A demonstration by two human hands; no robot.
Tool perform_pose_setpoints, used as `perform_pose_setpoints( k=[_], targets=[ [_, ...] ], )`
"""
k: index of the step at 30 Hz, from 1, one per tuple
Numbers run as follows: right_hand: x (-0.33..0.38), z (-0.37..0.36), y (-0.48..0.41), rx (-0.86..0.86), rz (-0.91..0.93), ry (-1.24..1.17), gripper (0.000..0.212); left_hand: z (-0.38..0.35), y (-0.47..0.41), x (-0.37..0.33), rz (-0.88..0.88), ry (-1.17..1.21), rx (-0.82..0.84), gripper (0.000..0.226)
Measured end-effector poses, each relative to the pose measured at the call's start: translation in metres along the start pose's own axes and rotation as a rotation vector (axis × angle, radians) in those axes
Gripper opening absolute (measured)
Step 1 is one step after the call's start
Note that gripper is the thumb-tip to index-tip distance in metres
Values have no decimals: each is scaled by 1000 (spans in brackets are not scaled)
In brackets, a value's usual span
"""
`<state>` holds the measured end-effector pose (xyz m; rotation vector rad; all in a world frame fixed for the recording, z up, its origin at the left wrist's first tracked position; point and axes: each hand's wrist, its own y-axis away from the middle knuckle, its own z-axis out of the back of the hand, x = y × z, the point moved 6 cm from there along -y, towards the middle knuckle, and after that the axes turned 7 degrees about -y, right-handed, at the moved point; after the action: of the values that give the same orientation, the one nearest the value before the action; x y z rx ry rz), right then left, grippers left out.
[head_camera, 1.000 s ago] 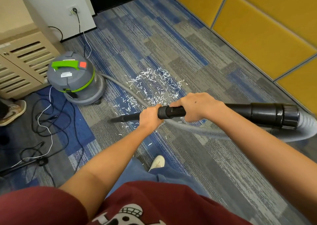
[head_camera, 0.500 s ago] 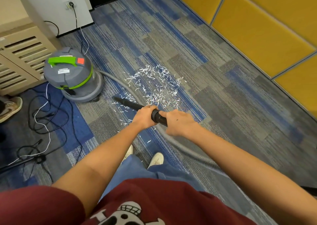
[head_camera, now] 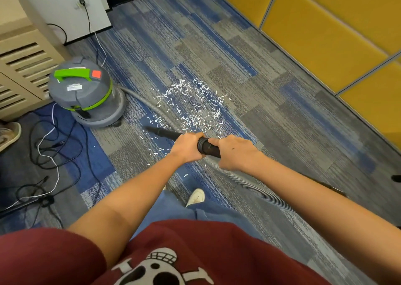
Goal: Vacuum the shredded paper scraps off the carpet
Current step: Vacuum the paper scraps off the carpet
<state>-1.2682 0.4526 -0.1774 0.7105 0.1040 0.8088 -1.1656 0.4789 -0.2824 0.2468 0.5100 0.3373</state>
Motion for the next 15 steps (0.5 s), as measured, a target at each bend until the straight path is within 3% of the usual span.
perform_pose_setpoints(
  k=[15],
  targets=[
    [46,24,-13,13,134,85,61,22,15,44,90,-35,-171,39]
  ],
)
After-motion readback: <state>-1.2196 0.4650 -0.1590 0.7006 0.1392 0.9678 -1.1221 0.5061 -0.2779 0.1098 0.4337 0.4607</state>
